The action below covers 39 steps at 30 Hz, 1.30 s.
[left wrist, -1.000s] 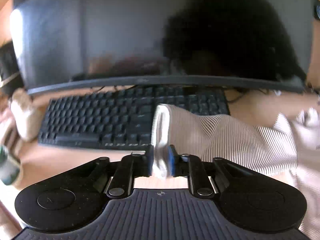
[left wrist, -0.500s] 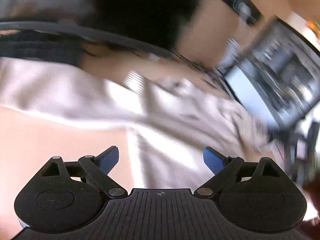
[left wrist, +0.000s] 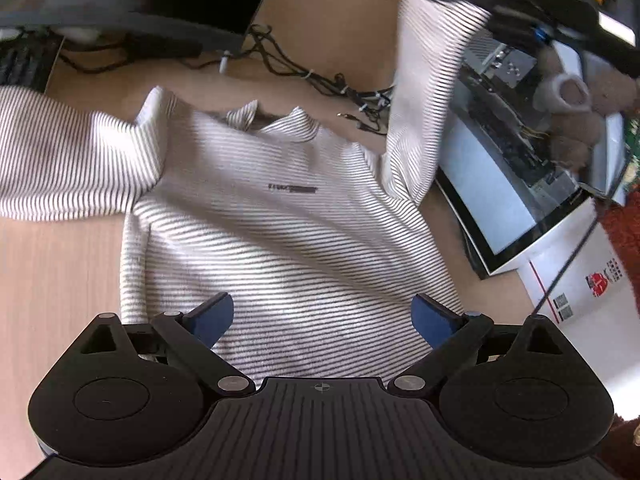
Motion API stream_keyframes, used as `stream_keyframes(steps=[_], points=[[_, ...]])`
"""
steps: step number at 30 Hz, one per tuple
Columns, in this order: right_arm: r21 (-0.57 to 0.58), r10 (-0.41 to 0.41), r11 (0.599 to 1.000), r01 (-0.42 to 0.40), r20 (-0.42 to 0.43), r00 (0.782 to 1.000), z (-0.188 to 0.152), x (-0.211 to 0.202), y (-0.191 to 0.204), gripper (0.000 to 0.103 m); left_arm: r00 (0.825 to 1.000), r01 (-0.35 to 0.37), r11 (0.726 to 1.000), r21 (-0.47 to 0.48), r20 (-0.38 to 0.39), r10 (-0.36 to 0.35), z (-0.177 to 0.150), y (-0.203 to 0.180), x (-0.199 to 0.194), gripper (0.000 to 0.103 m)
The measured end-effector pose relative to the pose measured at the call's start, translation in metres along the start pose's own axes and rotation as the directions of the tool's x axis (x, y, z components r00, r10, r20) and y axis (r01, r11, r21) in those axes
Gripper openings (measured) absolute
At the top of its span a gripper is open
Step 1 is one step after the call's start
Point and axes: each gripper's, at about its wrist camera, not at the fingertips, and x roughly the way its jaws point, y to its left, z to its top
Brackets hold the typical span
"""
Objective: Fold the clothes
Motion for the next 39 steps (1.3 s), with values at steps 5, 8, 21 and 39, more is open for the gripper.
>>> stream_keyframes(steps=[5, 8, 21, 39], points=[[-0.016, 0.118, 0.993, -0.118, -0.030, 0.993, -0.018, 0.044, 0.030, 0.013, 1.000, -0.014, 0.997, -0.070, -0.026, 0.012, -0.004, 0.011, 0.006, 0.100], [-0.012, 0.142, 0.990, -0.142, 0.007, 0.990, -0.023, 0.039, 0.029, 0.054, 0.999, -0.017, 0.995, -0.098, -0.033, 0.014, -0.003, 0.016, 0.008, 0.100], [0.091, -0.026, 0.995, 0.037, -0.117, 0.993, -0.140, -0.012, -0.049, 0.103, 0.987, -0.097, 0.992, -0.082, 0.121, 0.106, 0.079, 0.018, 0.035, 0.075], [0.032, -0.108, 0.992, 0.122, -0.284, 0.953, -0.233, -0.011, -0.038, 0.103, 0.911, -0.395, 0.914, 0.094, 0.167, 0.377, 0.109, 0.017, 0.070, 0.014]])
